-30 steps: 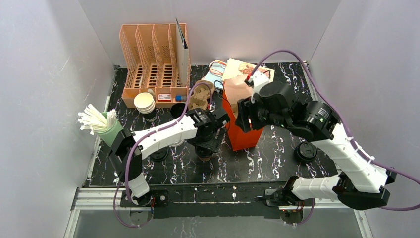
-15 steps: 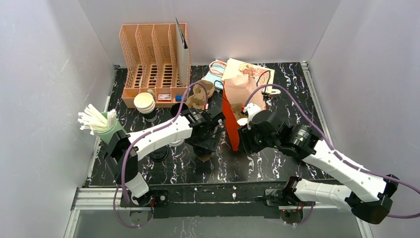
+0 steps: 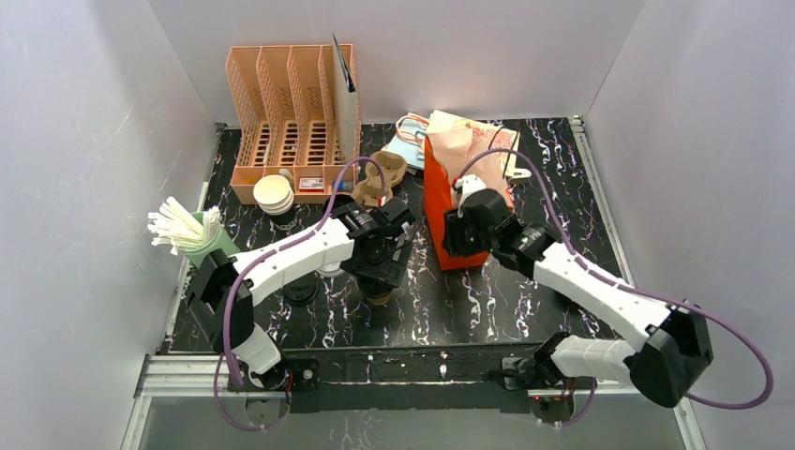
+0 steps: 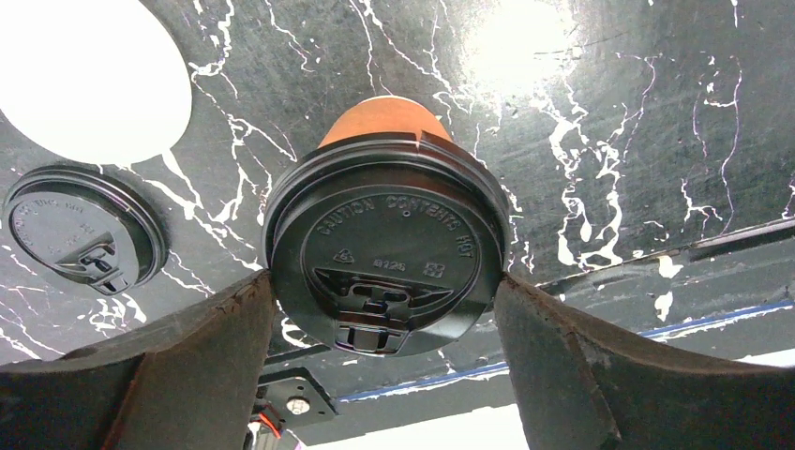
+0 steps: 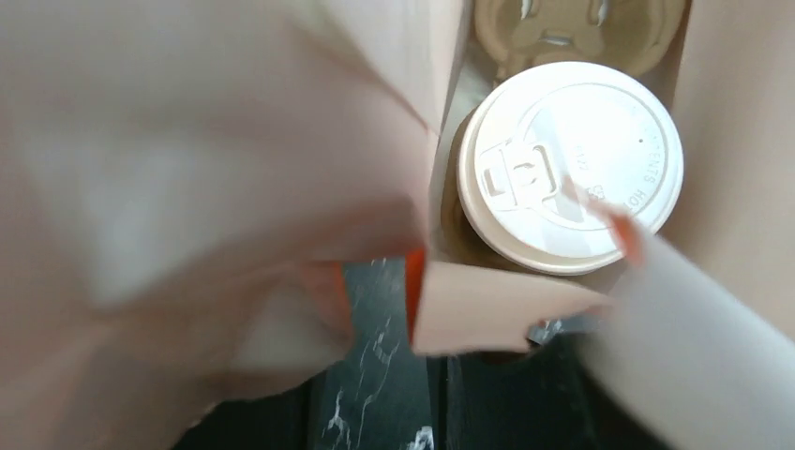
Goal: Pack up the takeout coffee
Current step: Close the cup lid on the coffee cup.
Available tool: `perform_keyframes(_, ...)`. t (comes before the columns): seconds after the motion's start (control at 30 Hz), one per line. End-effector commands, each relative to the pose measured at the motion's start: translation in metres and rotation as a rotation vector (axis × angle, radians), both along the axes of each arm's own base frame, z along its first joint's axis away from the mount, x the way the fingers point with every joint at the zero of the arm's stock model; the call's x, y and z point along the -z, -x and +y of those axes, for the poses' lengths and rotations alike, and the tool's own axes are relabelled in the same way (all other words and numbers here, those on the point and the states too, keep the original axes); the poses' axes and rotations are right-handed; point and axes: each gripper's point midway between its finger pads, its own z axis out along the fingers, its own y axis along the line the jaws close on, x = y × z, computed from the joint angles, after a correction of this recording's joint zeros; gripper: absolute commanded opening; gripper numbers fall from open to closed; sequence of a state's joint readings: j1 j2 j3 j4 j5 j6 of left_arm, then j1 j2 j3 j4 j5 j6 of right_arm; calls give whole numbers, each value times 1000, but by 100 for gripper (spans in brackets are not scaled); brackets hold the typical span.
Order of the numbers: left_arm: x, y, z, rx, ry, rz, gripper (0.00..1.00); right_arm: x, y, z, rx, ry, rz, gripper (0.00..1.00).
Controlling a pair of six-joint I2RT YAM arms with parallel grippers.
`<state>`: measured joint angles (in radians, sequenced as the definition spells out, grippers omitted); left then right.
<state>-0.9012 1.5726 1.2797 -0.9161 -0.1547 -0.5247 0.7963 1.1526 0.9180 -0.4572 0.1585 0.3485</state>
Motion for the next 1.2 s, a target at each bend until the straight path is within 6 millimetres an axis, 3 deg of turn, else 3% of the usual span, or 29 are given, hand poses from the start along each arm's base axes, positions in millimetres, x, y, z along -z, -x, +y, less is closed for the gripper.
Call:
perform_keyframes(0.0,-9,0,6,12,-2,6,86,-30,-56,14,6,-129,-111,47)
perform_keyframes(0.1,-16,-2,4,16,5,-2,90,-35,-63,30,-65,-157,-80,50)
perform_keyframes(0.2,-24,-5,4,14,19,-13,94,-43,-52,43,-138,-217,-48,50)
perform_keyframes(0.4,-50,-13,-3,9,85,-21,98,-55,-28,45,-185,-230,-9,54)
perform_keyframes(0.57,-77,-6,-2,-24,133,-20,98,-64,-5,56,-241,-198,3,55)
perform_keyframes(0.8,-89,27,10,-218,209,83,73,-57,28,94,-313,-194,46,47)
perform_keyframes(0.93,-97,31,24,-356,200,84,63,-53,26,106,-310,-211,67,42)
perform_keyframes(1.1,-99,35,15,-612,373,96,48,-50,20,119,-324,-207,88,40)
perform_keyframes(1.17,-94,36,18,-721,426,84,47,-48,17,123,-326,-199,96,39)
